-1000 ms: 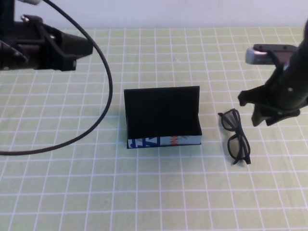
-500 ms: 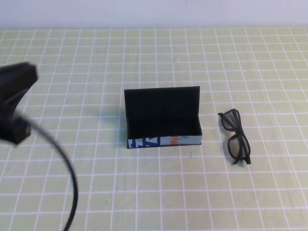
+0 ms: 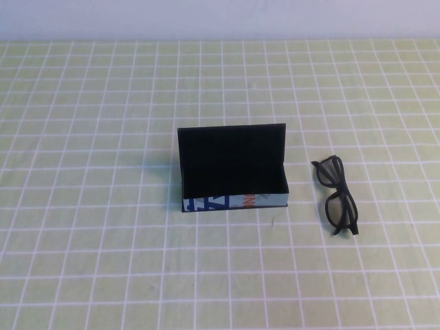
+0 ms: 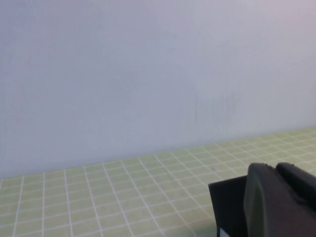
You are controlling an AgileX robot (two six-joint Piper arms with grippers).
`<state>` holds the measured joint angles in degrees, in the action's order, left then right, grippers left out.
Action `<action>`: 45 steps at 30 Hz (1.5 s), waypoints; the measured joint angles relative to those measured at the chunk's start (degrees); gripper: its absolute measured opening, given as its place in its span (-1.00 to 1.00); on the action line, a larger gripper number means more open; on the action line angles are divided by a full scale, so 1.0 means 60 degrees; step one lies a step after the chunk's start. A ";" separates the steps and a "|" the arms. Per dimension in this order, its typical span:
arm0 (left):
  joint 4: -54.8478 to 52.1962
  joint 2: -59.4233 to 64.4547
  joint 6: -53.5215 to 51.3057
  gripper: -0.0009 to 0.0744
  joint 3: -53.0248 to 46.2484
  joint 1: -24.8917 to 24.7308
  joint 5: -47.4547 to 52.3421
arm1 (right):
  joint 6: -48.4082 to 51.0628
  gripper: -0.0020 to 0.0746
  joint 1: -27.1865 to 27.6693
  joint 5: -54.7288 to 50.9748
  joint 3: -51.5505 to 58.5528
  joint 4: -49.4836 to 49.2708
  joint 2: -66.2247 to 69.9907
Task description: Take glasses out of glasses case
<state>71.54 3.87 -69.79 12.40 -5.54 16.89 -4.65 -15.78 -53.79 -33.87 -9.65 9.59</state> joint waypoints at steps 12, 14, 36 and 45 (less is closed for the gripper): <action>0.0492 -0.0735 -0.0013 -0.99 -0.2313 0.0000 -0.1340 | 0.1810 -0.99 0.0022 0.6000 0.3036 -0.1874 -0.0136; 0.0577 -0.0735 -0.0021 -0.99 -0.2313 0.0000 -0.1340 | 0.1810 -0.99 0.0022 0.6261 0.3286 -0.1915 -0.0136; 0.0656 -0.0756 -0.0036 -0.99 -0.2313 0.0000 -0.1361 | 0.1846 -0.99 0.0889 0.7405 0.4573 0.0014 -0.0231; 0.0656 -0.0756 -0.0036 -0.99 -0.2313 0.0000 -0.1361 | 0.1846 -0.99 0.2467 0.7293 0.5868 0.0092 -0.1611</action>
<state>75.48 -0.67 -70.01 -1.48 -5.54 8.73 6.43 -0.98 -10.03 1.34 -9.10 -0.07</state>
